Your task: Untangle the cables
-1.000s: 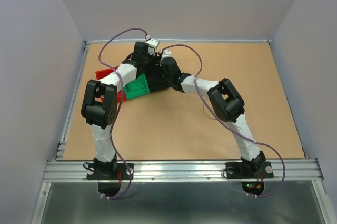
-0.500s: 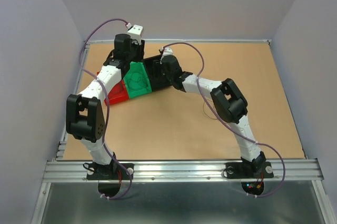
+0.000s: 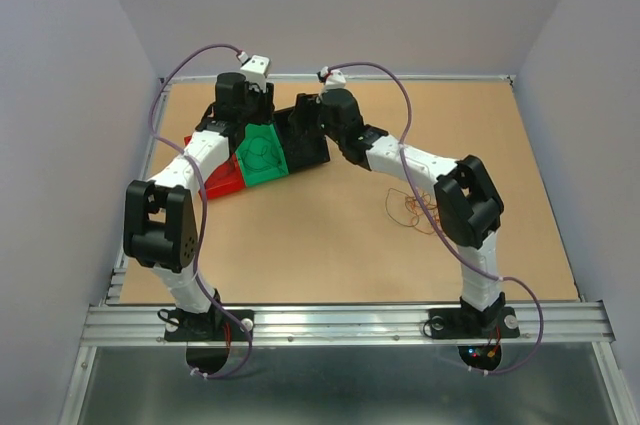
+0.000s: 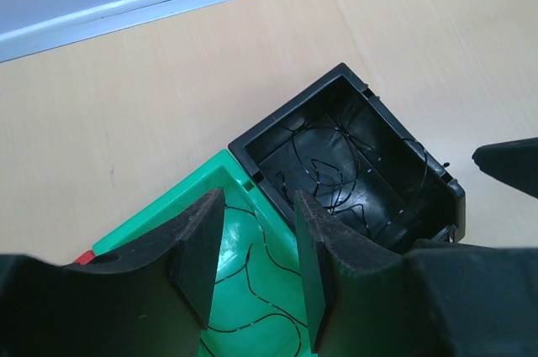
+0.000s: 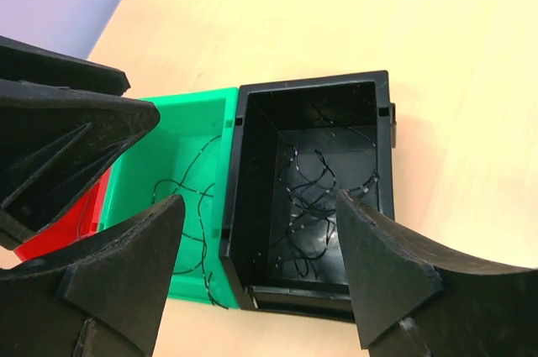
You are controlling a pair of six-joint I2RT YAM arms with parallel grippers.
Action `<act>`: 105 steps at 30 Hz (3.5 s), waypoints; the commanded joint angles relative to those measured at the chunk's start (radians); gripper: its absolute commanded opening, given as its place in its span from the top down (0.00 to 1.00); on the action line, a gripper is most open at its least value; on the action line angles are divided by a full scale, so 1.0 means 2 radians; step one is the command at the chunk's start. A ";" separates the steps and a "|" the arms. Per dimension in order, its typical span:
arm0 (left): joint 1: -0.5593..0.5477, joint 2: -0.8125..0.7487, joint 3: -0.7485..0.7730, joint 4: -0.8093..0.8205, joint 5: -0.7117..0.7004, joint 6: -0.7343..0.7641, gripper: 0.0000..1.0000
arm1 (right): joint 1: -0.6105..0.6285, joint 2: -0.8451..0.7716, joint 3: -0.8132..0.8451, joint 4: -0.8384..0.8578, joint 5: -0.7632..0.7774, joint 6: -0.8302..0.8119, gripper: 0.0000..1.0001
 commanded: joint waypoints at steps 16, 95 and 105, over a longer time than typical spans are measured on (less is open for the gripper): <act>-0.063 -0.095 -0.076 0.079 0.073 0.070 0.35 | -0.031 -0.309 -0.360 -0.013 0.123 0.010 0.20; -0.264 0.101 -0.036 0.164 0.262 -0.066 0.25 | -0.036 -0.488 -0.580 -0.069 0.243 0.108 0.99; -0.304 0.155 0.017 0.140 0.243 -0.066 0.27 | -0.036 -0.501 -0.585 -0.069 0.246 0.111 1.00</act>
